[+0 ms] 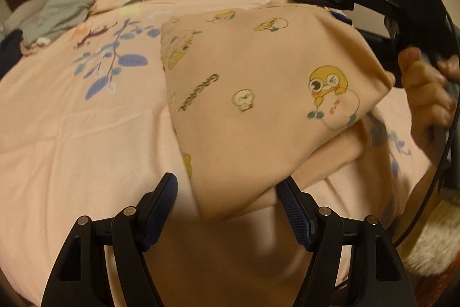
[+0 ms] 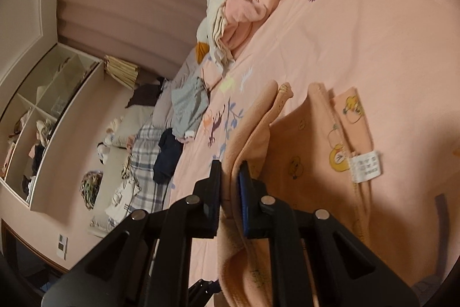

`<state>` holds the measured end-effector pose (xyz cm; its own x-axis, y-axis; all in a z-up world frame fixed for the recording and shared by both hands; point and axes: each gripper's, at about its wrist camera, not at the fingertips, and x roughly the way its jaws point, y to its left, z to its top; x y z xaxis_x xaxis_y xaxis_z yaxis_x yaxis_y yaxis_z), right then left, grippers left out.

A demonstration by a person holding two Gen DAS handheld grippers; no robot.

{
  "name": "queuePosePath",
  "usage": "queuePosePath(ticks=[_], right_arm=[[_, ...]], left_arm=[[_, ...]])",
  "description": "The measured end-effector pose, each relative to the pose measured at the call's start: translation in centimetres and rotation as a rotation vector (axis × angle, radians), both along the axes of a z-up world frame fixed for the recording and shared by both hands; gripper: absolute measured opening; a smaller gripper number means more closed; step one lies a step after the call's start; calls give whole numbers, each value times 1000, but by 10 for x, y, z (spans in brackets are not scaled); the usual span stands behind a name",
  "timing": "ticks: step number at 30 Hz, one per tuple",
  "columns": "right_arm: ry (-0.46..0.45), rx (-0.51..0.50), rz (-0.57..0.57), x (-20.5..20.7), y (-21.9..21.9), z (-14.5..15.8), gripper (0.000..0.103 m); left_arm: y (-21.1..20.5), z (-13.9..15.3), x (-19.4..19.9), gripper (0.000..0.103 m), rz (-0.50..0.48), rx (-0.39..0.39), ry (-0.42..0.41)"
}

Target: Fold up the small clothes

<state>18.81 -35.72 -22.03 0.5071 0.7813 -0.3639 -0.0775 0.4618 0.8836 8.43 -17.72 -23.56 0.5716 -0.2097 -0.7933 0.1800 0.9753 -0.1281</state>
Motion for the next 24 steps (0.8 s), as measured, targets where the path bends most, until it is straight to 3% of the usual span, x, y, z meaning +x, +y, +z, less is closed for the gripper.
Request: queuePosePath(ticks=[7,16,24], right_arm=[[7,-29,-28,-4,-16,1,10],[33,-51,-75,-9,-37,-4,10],[91,-145,-67,-10,-35,-12,10]], left_arm=[[10,2,5,72,50,-35,11],[-1,2,3,72,13,18,-13],[8,1,4,69,31,-1,9]])
